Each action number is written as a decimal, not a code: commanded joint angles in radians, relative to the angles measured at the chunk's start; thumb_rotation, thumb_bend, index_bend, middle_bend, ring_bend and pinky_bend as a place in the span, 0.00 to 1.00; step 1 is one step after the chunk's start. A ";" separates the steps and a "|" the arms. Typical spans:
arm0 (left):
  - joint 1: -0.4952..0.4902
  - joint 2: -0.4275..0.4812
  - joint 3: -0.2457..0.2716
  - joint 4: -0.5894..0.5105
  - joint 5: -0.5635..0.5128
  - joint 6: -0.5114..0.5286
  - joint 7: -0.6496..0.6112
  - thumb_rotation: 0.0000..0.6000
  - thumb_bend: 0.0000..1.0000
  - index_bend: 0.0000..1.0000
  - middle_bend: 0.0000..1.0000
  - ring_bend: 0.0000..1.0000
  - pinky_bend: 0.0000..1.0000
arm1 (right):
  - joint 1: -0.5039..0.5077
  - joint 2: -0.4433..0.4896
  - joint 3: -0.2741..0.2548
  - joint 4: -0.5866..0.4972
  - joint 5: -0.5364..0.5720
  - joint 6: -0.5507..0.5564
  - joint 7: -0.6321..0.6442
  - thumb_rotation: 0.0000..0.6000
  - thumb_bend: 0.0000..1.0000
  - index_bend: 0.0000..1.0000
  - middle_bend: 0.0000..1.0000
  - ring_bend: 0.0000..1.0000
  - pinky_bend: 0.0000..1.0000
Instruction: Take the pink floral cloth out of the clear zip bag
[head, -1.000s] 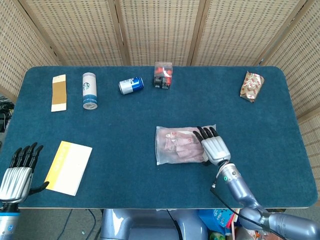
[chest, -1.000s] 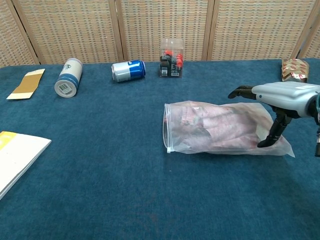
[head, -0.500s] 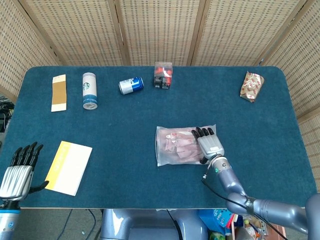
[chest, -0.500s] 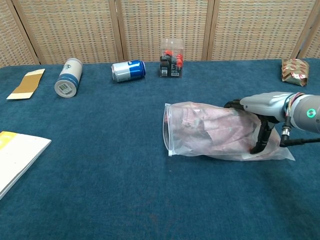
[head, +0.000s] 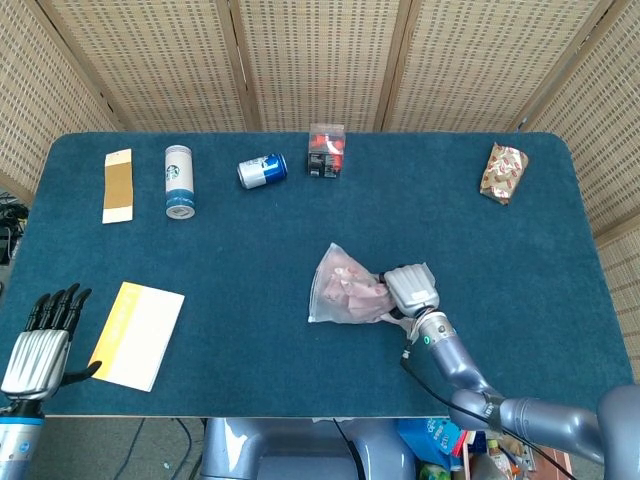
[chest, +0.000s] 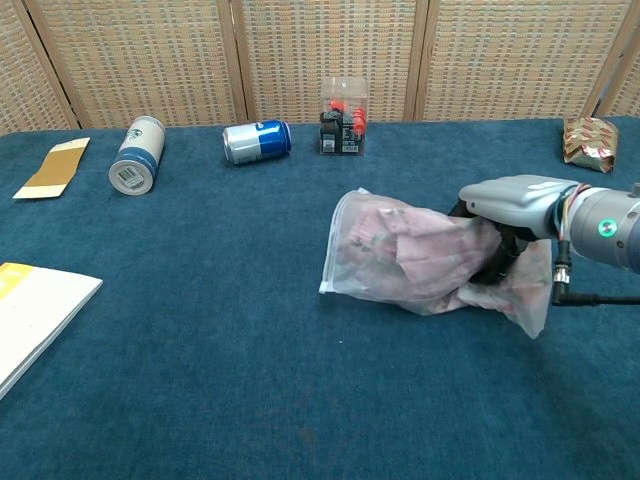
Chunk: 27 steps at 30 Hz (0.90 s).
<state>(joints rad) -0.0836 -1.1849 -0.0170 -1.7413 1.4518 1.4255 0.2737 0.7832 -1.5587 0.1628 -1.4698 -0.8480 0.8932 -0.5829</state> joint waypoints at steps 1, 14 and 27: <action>-0.010 0.001 -0.006 0.001 -0.005 -0.012 -0.010 1.00 0.09 0.00 0.00 0.00 0.00 | -0.024 0.002 -0.004 0.015 -0.160 -0.005 0.155 1.00 0.98 0.67 0.66 0.54 0.66; -0.205 0.059 -0.139 0.015 -0.012 -0.179 -0.156 1.00 0.09 0.00 0.00 0.00 0.00 | 0.032 -0.030 0.061 0.052 -0.363 -0.014 0.399 1.00 0.98 0.67 0.66 0.54 0.66; -0.423 0.029 -0.240 0.073 -0.082 -0.411 -0.370 1.00 0.10 0.21 0.00 0.00 0.00 | 0.094 -0.133 0.126 0.109 -0.329 -0.018 0.451 1.00 0.98 0.67 0.66 0.54 0.66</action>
<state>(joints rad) -0.4742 -1.1387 -0.2405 -1.6844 1.3925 1.0499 -0.0715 0.8717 -1.6837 0.2824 -1.3645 -1.1823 0.8740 -0.1355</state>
